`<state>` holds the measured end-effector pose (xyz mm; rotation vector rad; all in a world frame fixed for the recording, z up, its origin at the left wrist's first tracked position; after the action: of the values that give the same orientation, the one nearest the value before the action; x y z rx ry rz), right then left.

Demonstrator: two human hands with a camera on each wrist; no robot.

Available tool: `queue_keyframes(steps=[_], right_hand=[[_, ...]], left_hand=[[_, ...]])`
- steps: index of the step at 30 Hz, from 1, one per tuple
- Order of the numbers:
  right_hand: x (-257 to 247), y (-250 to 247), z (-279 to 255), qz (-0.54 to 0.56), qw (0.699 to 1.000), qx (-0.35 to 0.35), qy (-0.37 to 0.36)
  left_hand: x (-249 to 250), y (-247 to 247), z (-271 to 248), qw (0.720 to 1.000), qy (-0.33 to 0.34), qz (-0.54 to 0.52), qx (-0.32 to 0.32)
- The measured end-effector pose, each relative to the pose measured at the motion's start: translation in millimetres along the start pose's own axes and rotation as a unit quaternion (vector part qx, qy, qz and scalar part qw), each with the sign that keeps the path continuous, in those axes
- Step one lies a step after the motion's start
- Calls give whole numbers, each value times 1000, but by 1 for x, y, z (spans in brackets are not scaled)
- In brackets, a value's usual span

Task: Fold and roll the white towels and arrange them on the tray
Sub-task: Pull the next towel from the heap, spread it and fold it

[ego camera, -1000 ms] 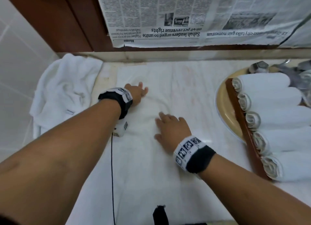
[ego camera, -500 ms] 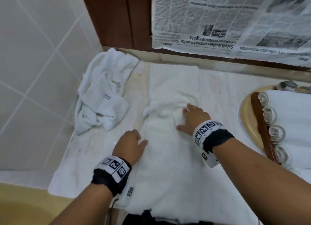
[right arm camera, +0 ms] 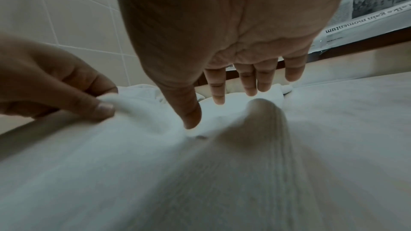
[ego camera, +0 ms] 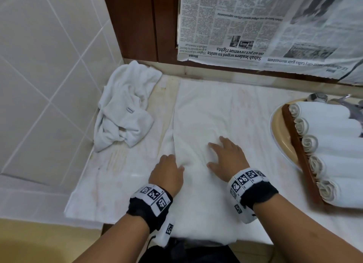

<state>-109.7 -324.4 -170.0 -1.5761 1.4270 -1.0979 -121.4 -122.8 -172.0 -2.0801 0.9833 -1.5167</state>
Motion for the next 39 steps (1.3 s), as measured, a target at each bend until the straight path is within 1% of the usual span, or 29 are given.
queue_keyframes(steps=[2,4,6,7,9,11,12,14,17,18,19,20,22,23,25,28,29,30,33,34,35,36,38,39], right_hand=[[0,-4,-7,23,999,25,-5],[0,-9,-13,48,997,54,-6],[-1,-10,-17,72,995,64,-8],[-4,-8,-18,73,996,55,-17],[-10,-1,-22,59,997,32,-33],[-14,5,-24,52,998,28,-34],[-15,8,-25,50,998,20,-34],[-16,13,-27,46,998,-6,-34],[-14,14,-27,50,998,-14,-24],[-13,13,-27,56,998,-16,-18],[-11,13,-27,61,998,-21,-11],[-10,13,-27,64,997,-29,-7],[-11,13,-28,74,996,-41,-1],[-12,12,-28,82,996,-45,1],[-13,11,-27,89,995,-53,8],[-14,10,-28,82,994,-66,22],[-16,11,-28,77,994,-69,25],[-17,10,-28,70,995,-71,28],[-19,10,-28,23,995,-87,32],[-18,10,-26,7,995,-91,32],[-16,8,-24,-5,995,-95,33],[-13,6,-20,-15,995,-97,35],[-8,1,-11,-32,994,-97,39],[-7,-1,-8,-41,994,-95,38]], left_hand=[[9,-10,-8,995,43,-91,21],[12,-23,-13,978,58,-191,63],[0,-34,-8,967,28,-229,111],[-12,-35,-3,966,-2,-229,119],[-38,-33,4,969,-66,-212,111],[-59,-30,10,969,-100,-202,100],[-65,-29,11,968,-105,-203,100],[-70,-31,13,964,-92,-225,103],[-62,-45,9,941,-11,-307,139],[-60,-52,7,937,9,-310,158],[-62,-56,8,940,9,-295,170],[-69,-58,10,946,-10,-273,174],[-86,-59,14,960,-59,-222,162],[-93,-59,16,965,-66,-204,153],[-96,-61,18,971,-53,-183,147],[-96,-65,12,972,-44,-183,142],[-97,-67,9,973,-47,-189,125],[-99,-68,5,976,-49,-191,95],[-104,-64,-14,991,-45,-121,-35],[-106,-63,-21,992,-39,-111,-53],[-109,-63,-27,990,-34,-129,-39],[-110,-66,-34,986,-30,-167,2],[-112,-68,-45,965,-38,-240,98],[-112,-66,-50,958,-47,-258,114]])
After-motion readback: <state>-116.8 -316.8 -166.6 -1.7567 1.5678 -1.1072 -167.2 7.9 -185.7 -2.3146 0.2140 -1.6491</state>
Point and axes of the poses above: each hand's wrist, its own z-axis towards the middle knuckle, its own y-axis out of the palm, x = y × z, the point moved 4 cm from there along z, towards the middle knuckle, and after that the axes turned 15 degrees about -z, right-handed, at the moved point
